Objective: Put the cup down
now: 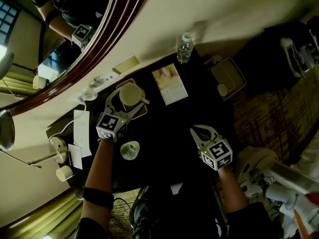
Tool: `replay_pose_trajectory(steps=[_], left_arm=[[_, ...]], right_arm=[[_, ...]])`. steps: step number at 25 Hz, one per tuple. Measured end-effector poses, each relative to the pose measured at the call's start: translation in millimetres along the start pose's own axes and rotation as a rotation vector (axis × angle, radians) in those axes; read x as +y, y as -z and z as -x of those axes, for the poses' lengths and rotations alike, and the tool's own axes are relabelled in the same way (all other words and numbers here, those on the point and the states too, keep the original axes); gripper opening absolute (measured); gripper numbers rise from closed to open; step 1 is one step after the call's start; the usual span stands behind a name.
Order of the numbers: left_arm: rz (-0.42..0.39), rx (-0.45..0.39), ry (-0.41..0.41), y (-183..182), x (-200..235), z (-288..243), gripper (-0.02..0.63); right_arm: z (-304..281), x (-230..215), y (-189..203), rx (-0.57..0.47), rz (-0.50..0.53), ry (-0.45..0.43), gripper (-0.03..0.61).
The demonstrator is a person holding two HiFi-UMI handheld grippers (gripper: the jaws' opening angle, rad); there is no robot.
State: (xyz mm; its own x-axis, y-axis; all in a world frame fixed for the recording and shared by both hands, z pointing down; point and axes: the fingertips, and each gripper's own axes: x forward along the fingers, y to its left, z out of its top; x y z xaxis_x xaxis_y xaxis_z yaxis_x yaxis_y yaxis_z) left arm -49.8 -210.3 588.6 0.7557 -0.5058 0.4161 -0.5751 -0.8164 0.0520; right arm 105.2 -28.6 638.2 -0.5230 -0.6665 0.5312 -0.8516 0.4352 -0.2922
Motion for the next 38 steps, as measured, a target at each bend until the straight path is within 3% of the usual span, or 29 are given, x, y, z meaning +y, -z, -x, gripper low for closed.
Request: replay_pose_trajectory(steps=[13,19,26,38], left_arm=[[0.074,0.002,-0.078,-10,-108,11,0.413],[0.073,0.007,-0.148,19,-137,10,0.413],[0.131,0.045,-0.236,53,-166,2,0.413],[0.148,0.118,-0.245,104,-184,-7,0.414]], right_arm=[[22,-21,-45,0.015,0.111,-0.106,0.011],[20,-34,-57,0.042,0.171,-0.154,0.011],[21,-35,-65,0.084,0.221,-0.212,0.011],[20,-42,-68,0.095,0.218,-0.227,0.011]])
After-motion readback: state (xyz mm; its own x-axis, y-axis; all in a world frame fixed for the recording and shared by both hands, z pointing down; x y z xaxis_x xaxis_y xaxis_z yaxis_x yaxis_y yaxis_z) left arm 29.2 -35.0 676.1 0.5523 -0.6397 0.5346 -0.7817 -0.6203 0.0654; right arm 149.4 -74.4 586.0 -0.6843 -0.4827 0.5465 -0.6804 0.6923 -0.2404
